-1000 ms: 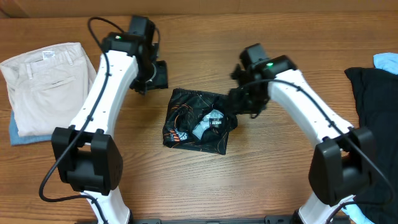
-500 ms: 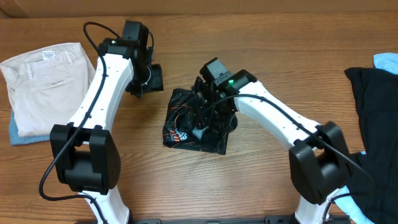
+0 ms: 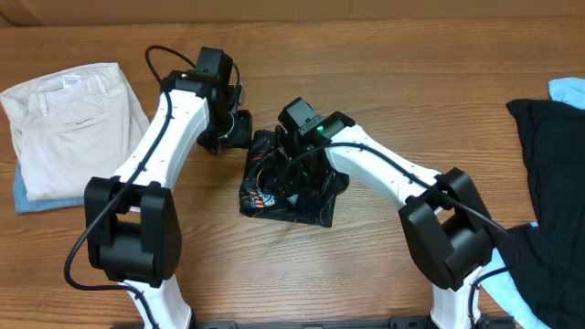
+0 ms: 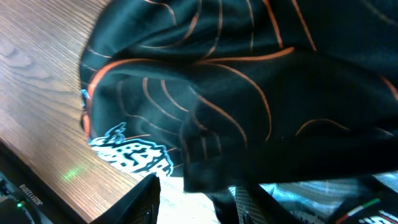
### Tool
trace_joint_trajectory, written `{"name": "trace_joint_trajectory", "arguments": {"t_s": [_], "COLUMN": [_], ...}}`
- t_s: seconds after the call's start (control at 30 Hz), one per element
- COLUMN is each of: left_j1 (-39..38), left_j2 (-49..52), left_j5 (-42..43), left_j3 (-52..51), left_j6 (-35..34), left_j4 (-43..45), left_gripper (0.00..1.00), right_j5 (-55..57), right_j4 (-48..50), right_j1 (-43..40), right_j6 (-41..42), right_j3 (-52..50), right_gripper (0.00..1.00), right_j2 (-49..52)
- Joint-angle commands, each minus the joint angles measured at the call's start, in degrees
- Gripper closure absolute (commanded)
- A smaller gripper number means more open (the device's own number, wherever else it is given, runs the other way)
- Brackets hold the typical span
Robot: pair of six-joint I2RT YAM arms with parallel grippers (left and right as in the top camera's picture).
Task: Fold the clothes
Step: 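Press and square the folded bundle with both grippers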
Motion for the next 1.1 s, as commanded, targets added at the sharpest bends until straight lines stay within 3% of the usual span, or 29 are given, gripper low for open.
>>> {"name": "trace_joint_trajectory", "arguments": {"t_s": [0.0,0.13,0.2,0.4,0.7,1.07], "left_j1": [-0.2,-0.8,-1.1,-1.4,-3.0,-8.4], "left_j2": [0.5,0.5,0.5,0.5,0.5,0.5], "left_j5": [0.7,0.7,0.7,0.7,0.7,0.5], "left_j3": [-0.3,-0.4,-0.5,-0.5,-0.6,-4.0], "left_j6": [1.5,1.5,1.5,1.5,1.7,1.7], "left_j4": [0.5,0.7,0.7,0.6,0.0,2.8], "left_gripper": [0.48,0.48,0.49,0.49,0.49,0.48], "right_j5": [-0.3,-0.3,-0.3,0.2,12.9,13.3], "right_j4": [0.2,0.7,1.3,1.3,-15.8,-19.2], "right_j1": [0.0,0.0,0.0,0.0,-7.1,-10.2], "right_j6": [0.8,1.9,2.8,3.8,5.5,5.0], "right_j3": [0.2,0.2,0.2,0.2,0.5,0.5], "right_gripper": [0.57,0.62,0.74,0.95,0.96,0.95], "right_j2": [0.3,0.3,0.5,0.5,-3.1,-6.6]}}
